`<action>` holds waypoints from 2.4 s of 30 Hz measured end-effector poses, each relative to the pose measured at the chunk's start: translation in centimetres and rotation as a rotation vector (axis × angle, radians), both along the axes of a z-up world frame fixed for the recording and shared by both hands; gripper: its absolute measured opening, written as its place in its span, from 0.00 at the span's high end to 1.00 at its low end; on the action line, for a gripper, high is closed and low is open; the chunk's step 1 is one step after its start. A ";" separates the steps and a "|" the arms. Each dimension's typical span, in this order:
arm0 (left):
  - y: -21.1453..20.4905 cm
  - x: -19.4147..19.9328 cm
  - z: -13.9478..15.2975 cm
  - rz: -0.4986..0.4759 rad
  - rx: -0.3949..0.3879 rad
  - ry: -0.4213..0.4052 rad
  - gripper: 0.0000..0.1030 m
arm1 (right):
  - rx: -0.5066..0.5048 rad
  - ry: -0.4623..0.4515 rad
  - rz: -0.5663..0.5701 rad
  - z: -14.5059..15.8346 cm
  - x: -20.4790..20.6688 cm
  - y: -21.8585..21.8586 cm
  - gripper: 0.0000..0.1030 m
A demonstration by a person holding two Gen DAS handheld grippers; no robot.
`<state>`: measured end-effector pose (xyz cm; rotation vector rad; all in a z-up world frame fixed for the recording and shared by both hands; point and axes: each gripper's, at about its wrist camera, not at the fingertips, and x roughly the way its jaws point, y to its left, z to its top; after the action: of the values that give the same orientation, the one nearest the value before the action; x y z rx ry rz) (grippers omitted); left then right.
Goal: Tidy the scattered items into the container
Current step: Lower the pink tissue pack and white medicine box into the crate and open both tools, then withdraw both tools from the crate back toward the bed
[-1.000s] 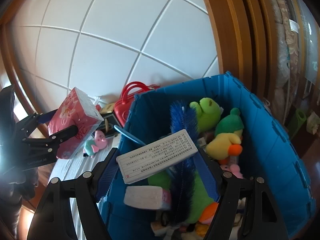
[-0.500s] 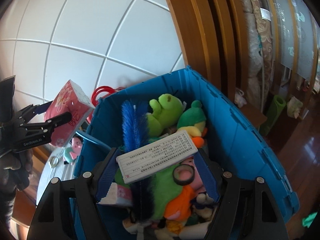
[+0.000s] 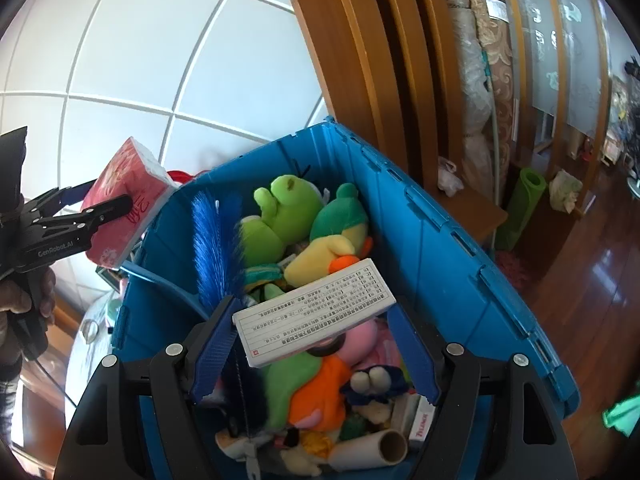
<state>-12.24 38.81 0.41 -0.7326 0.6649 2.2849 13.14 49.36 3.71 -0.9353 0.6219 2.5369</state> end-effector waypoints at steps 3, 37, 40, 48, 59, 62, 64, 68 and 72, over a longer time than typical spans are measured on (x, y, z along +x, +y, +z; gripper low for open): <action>0.0 -0.2 0.1 0.006 0.012 -0.001 0.20 | 0.008 -0.005 0.005 0.1 -0.3 0.0 0.26; -25.4 1.0 -2.1 0.377 0.083 -0.042 0.00 | 0.077 0.017 0.281 2.5 -7.9 -17.9 0.00; -28.9 1.3 -2.6 0.409 0.096 -0.050 0.00 | 0.095 0.012 0.326 2.5 -9.4 -20.9 0.00; -37.2 1.7 -4.2 0.491 0.103 -0.054 0.00 | 0.134 0.001 0.421 1.9 -13.2 -28.7 0.00; -45.8 1.0 -7.3 0.533 0.098 -0.088 0.00 | 0.164 -0.054 0.469 -0.5 -18.1 -36.2 0.00; -47.5 0.1 -8.5 0.538 0.095 -0.107 0.00 | 0.172 -0.080 0.477 -1.6 -19.6 -37.7 0.00; -48.7 -0.5 -9.4 0.547 0.094 -0.114 0.00 | 0.177 -0.094 0.481 -2.3 -20.5 -38.7 0.00; -51.5 -2.1 -11.3 0.582 0.086 -0.124 0.00 | 0.193 -0.120 0.492 -3.8 -22.7 -40.3 0.00; -54.5 -4.3 -13.6 0.633 0.067 -0.118 0.00 | 0.202 -0.138 0.502 -5.6 -25.6 -41.2 0.00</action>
<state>-16.57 -15.65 -13.16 -1.1609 0.3211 2.7772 -12.50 8.11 -1.85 -1.3070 0.0872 2.8534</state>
